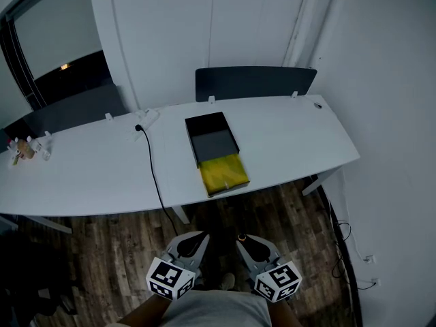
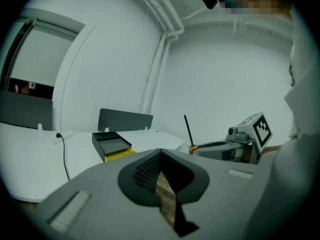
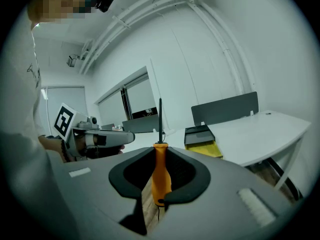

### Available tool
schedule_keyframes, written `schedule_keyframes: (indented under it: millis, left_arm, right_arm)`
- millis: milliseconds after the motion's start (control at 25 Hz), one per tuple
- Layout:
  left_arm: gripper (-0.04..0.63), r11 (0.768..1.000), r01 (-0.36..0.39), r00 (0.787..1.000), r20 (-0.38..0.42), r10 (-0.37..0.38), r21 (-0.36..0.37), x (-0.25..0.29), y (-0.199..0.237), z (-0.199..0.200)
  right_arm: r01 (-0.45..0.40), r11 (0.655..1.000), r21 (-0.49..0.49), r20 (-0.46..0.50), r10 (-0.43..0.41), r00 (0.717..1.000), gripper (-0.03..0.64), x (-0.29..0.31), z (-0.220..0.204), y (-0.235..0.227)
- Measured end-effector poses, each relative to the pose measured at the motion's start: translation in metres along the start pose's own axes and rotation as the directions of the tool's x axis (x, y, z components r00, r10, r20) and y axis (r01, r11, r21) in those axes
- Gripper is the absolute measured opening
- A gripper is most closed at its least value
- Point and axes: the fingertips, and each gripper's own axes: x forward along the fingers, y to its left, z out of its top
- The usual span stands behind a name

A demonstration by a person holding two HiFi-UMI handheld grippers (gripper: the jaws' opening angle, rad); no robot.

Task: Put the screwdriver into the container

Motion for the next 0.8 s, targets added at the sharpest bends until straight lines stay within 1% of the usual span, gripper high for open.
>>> schedule_keyframes:
  millis: [600, 800]
  left_arm:
    - [0.0, 1.0, 0.02, 1.0, 0.011, -0.021, 0.009, -0.025, 0.052, 0.002]
    - [0.0, 1.0, 0.028, 0.999, 0.014, -0.028, 0.004, -0.03, 0.06, 0.002]
  right_arm:
    - [0.021, 0.999, -0.036, 0.021, -0.02, 1.0, 0.084, 0.044, 0.01, 0.035]
    - [0.029, 0.999, -0.034, 0.021, -0.029, 0.999, 0.084, 0.051, 0.009, 0.041]
